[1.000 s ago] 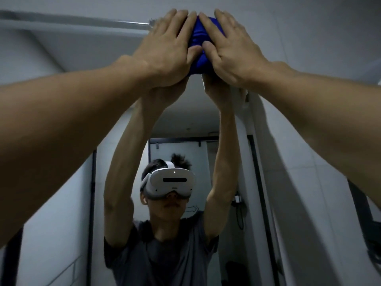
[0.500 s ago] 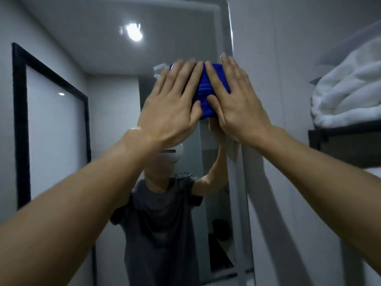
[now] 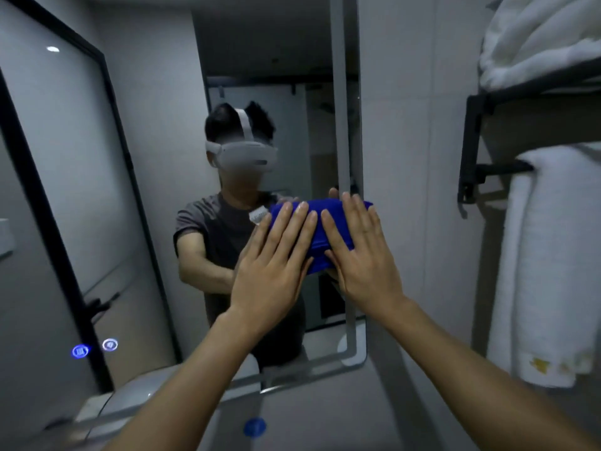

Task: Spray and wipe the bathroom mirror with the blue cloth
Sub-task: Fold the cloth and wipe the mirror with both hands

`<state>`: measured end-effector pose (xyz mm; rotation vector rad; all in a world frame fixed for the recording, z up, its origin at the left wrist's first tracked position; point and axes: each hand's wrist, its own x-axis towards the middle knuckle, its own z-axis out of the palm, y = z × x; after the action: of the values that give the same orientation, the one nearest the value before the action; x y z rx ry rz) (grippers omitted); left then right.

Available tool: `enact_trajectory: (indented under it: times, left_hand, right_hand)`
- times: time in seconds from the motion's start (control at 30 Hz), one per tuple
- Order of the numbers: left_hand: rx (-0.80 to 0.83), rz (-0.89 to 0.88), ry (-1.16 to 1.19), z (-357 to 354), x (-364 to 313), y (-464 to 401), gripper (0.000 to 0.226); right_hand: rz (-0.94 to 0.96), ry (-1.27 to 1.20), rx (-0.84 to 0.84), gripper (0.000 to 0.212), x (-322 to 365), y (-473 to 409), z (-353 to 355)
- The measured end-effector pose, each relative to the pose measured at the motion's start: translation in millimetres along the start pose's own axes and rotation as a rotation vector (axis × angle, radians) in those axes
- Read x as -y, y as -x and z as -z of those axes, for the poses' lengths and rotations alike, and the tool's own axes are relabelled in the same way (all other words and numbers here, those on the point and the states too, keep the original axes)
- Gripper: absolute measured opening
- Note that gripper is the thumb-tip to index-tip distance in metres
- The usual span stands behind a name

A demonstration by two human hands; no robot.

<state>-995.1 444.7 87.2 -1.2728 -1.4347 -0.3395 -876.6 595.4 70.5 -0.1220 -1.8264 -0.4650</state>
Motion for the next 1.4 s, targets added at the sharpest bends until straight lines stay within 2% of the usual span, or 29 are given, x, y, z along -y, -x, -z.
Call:
enact_trajectory:
  times: [0.1, 0.23, 0.37, 0.4, 0.43, 0.53, 0.6, 0.77, 0.83, 0.97, 1.1, 1.17, 1.3, 1.33, 1.4]
  left_hand:
    - [0.023, 0.039, 0.039, -16, -25, 58, 0.067]
    - [0.133, 0.051, 0.074, -34, -53, 125, 0.07]
    - [0.165, 0.017, 0.088, -42, -74, 163, 0.062]
    - [0.166, 0.014, 0.094, -42, -79, 169, 0.061]
    - [0.168, 0.015, 0.095, -43, -83, 173, 0.061]
    - [0.187, 0.028, 0.094, -45, -90, 182, 0.067]
    - [0.193, 0.017, 0.094, -46, -89, 187, 0.071]
    - [0.17, -0.055, 0.053, -44, -71, 196, 0.069]
    - [0.16, -0.038, 0.037, -39, -63, 204, 0.07]
    - [0.205, 0.011, 0.033, -23, -38, 232, 0.051]
    - [0.233, 0.037, -0.005, -10, -13, 245, 0.056]
    - [0.248, 0.033, -0.011, -7, -5, 241, 0.049]
    - [0.211, 0.066, -0.023, -5, 3, 220, 0.052]
    - [0.194, 0.082, -0.016, -4, 6, 211, 0.052]
    - [0.163, 0.091, -0.005, 3, 17, 187, 0.056]
  right_hand:
    - [0.008, -0.009, 0.05, 0.065, 20, 55, -11]
    - [0.01, -0.03, 0.141, 0.064, 42, 124, -21]
    - [-0.055, 0.0, 0.27, 0.111, 61, 180, -27]
    - [-0.071, 0.004, 0.282, 0.114, 65, 189, -28]
    - [-0.069, 0.002, 0.274, 0.109, 67, 196, -29]
    - [-0.037, -0.029, 0.235, 0.073, 69, 208, -32]
    - [-0.038, -0.049, 0.21, 0.06, 70, 210, -33]
    - [-0.061, 0.01, 0.116, 0.07, 85, 209, -45]
    - [-0.036, 0.022, 0.111, 0.068, 95, 207, -49]
    - [0.026, 0.027, 0.13, 0.066, 128, 198, -59]
    - [0.031, 0.022, 0.118, 0.066, 154, 181, -64]
    - [0.073, 0.035, 0.12, 0.073, 156, 175, -66]
    - [0.098, 0.037, 0.173, 0.108, 146, 148, -65]
    - [0.105, 0.023, 0.159, 0.104, 142, 136, -62]
    - [0.103, -0.037, 0.115, 0.085, 133, 105, -57]
